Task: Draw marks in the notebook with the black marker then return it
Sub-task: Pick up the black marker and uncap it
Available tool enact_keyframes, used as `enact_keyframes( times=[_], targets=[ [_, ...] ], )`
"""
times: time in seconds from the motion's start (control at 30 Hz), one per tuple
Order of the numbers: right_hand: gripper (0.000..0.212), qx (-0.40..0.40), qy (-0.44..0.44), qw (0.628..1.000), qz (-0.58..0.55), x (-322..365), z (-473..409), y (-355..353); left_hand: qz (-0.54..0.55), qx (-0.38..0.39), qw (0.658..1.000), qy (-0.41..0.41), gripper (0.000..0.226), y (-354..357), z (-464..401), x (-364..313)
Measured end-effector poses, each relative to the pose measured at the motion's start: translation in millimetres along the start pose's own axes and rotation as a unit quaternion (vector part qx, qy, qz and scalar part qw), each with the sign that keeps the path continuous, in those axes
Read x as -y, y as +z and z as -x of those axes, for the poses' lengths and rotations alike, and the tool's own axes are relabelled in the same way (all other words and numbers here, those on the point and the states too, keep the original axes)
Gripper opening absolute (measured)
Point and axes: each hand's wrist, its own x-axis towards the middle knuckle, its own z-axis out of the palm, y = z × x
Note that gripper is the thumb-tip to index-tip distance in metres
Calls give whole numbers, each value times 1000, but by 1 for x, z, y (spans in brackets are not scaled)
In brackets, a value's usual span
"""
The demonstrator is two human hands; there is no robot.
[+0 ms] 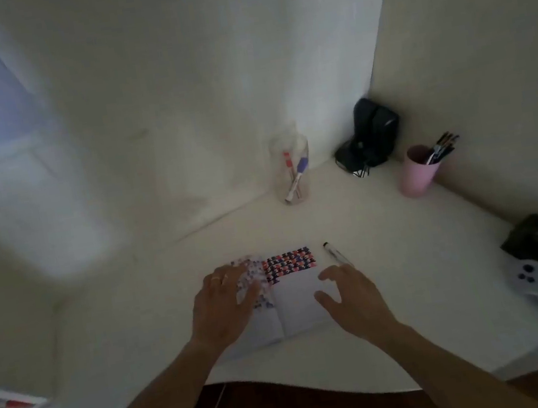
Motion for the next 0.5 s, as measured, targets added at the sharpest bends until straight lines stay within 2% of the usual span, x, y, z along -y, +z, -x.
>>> enact_keyframes(
  times=[0.2, 0.3, 0.5],
  targets=[
    [28, -75, -22, 996, 47, -40, -12, 54, -31, -19, 999, -6, 59, 60, 1, 16],
    [22, -157, -73, 981, 85, -56, -15, 74, -68, -67, 995, 12, 57, 82, 7, 26],
    [28, -218, -121, 956, 153, -57, -9, 85, -76, -106, 991, 23, 60, 92, 15, 27]
  ],
)
